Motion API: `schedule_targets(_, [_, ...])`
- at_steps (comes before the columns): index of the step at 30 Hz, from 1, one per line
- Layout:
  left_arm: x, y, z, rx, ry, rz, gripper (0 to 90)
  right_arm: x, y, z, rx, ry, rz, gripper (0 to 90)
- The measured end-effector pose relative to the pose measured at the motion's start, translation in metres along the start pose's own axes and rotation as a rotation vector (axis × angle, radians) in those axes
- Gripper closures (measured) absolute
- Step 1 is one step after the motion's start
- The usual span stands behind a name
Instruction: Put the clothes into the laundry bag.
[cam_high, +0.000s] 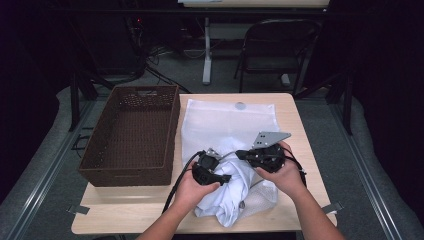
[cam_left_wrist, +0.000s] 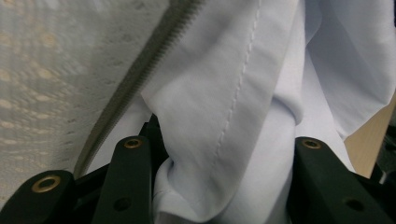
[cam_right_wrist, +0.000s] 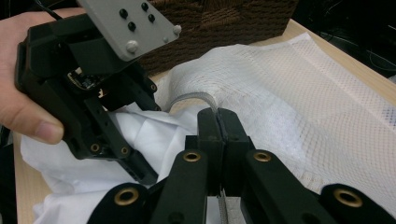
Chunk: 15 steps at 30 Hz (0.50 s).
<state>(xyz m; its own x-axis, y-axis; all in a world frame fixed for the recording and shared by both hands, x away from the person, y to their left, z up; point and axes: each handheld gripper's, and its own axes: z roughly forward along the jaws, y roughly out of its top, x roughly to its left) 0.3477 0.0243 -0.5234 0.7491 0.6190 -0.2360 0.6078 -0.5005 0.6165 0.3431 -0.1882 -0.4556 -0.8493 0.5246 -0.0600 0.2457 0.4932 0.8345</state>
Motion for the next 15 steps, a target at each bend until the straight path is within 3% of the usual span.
schedule_targets(2, [0.001,-0.002,0.004,-0.002,0.016,-0.004,58.2,0.000,-0.001,0.001,0.004,-0.001,-0.002,89.3])
schedule_targets(11, [0.005,-0.011,0.018,-0.018,0.008,-0.077,56.5,0.003,-0.009,0.007,0.040,0.000,-0.011,89.3])
schedule_targets(15, [0.006,-0.012,0.021,-0.008,0.009,-0.069,54.7,0.005,-0.010,0.009,0.052,-0.001,-0.017,89.3])
